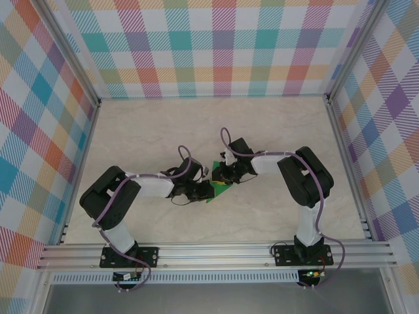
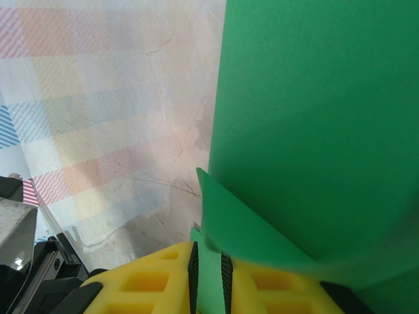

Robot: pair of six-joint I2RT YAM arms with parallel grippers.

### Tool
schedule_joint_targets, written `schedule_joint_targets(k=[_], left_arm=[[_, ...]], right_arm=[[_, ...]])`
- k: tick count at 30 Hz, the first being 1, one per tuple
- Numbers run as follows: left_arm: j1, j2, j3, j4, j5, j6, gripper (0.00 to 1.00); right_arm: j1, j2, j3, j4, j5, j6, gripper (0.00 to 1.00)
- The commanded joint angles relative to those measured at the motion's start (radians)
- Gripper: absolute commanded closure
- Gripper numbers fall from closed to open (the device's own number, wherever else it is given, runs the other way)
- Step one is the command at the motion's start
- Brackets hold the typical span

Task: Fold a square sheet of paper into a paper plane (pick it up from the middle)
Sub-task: Fourth fold the wing at the center of the table.

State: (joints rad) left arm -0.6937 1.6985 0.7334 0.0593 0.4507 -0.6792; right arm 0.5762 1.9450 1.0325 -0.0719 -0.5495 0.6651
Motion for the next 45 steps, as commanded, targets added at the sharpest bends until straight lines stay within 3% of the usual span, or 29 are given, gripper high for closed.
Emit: schedule_joint_targets(k=[1, 15, 25, 35, 45], left_arm=[[-0.006, -0.024, -0.067, -0.134, -0.016, 0.018, 0.89], [-0.001, -0.083, -0.118, -0.171, -0.02, 0.0, 0.89], [0.004, -0.231, -0.017, -0.167, -0.08, -0.011, 0.89], [0.005, -0.025, 0.106, -0.018, -0.042, -0.039, 0.89], [0.005, 0.077, 0.097, -0.043, -0.116, -0.022, 0.93]], right_arm=[[-0.007, 0.045, -0.037, -0.125, 0.11, -0.027, 0.8], [-0.009, 0.046, -0.04, -0.127, 0.111, -0.029, 0.8], [-0.011, 0.043, -0.032, -0.121, 0.109, -0.015, 0.79], [-0.01, 0.046, -0.029, -0.106, 0.094, 0.009, 0.79], [-0.014, 0.043, -0.02, -0.1, 0.068, 0.021, 0.79]])
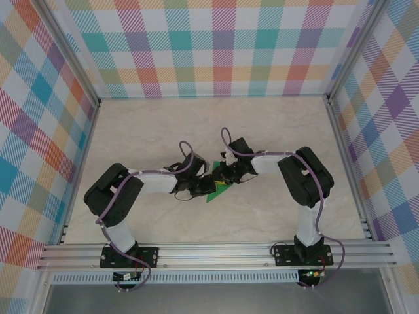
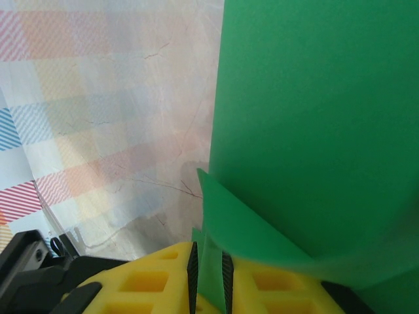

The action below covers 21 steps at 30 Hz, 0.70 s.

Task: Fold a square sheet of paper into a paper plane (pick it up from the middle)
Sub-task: Fourth fold the wing at the center of the table.

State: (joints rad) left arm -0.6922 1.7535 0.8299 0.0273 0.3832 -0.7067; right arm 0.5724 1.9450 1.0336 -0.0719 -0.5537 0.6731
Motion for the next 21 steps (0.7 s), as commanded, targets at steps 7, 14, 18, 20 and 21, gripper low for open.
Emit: schedule_joint_targets(k=[7, 14, 18, 20, 21], left_arm=[[0.004, 0.017, -0.071, -0.053, -0.143, -0.016, 0.98], [0.003, 0.009, -0.105, -0.033, -0.137, -0.013, 0.99], [0.003, 0.022, -0.095, -0.027, -0.125, -0.008, 0.99], [0.004, 0.027, -0.092, -0.024, -0.116, -0.007, 1.0], [0.003, 0.029, -0.092, -0.024, -0.115, -0.007, 0.99]], right_arm=[[-0.037, -0.006, -0.001, -0.105, 0.064, 0.009, 0.8], [-0.112, -0.097, 0.034, -0.113, 0.032, -0.029, 0.79], [-0.112, -0.128, 0.007, -0.073, -0.008, -0.016, 0.79], [-0.105, -0.132, -0.015, -0.043, -0.031, -0.003, 0.8], [-0.095, -0.133, -0.024, -0.031, -0.037, 0.0, 0.8]])
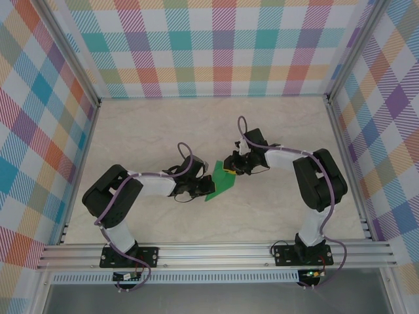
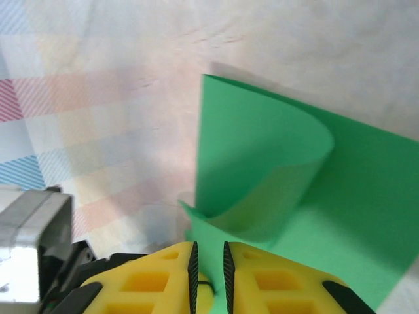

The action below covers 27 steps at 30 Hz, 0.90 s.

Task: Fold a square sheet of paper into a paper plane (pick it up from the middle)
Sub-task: Fourth fold the wing at the center of the table.

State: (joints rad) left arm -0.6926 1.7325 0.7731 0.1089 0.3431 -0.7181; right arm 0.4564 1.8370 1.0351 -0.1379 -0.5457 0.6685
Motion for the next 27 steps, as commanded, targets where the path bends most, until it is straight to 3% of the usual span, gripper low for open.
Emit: schedule_joint_targets(k=[1, 12, 27], left_arm=[[0.004, 0.05, -0.033, -0.107, -0.075, 0.005, 1.0], [0.004, 0.059, -0.026, -0.127, -0.077, 0.012, 1.0], [0.004, 0.063, -0.049, -0.157, -0.093, 0.038, 1.0]], right_arm=[[0.031, -0.022, -0.027, 0.039, -0.046, 0.003, 0.8], [0.091, 0.084, 0.002, -0.005, 0.068, -0.03, 0.85], [0.026, 0.113, 0.018, 0.011, 0.126, -0.042, 0.83]])
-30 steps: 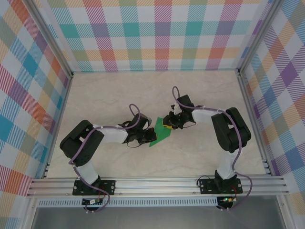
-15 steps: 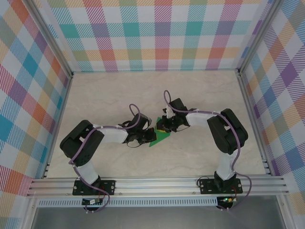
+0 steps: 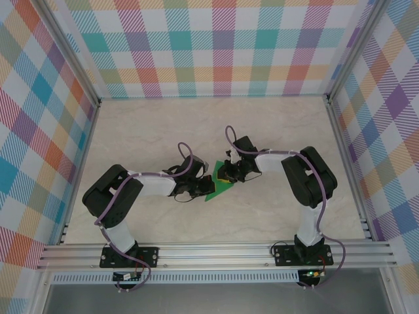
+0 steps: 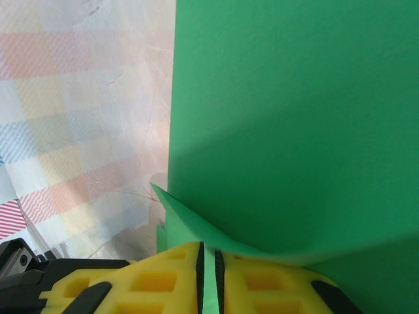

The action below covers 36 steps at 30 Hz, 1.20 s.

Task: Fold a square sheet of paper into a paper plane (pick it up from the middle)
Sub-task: Fourth fold the wing at the center of the table.

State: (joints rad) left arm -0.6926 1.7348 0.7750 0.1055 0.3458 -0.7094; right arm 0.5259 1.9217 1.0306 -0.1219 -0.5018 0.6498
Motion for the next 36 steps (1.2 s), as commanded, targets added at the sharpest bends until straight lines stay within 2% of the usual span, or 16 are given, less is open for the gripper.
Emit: schedule_joint_targets(k=[1, 14, 36], left_arm=[[0.004, 0.061, -0.054, -0.15, -0.096, 0.028, 1.0], [0.004, 0.072, -0.065, -0.147, -0.09, 0.036, 1.0], [0.004, 0.089, -0.075, -0.133, -0.079, 0.036, 1.0]], right_arm=[[-0.05, 0.032, 0.027, -0.005, 0.083, -0.024, 0.83], [-0.142, 0.082, 0.052, 0.021, 0.047, -0.007, 0.82], [-0.23, 0.132, 0.151, -0.04, 0.06, -0.011, 0.8]])
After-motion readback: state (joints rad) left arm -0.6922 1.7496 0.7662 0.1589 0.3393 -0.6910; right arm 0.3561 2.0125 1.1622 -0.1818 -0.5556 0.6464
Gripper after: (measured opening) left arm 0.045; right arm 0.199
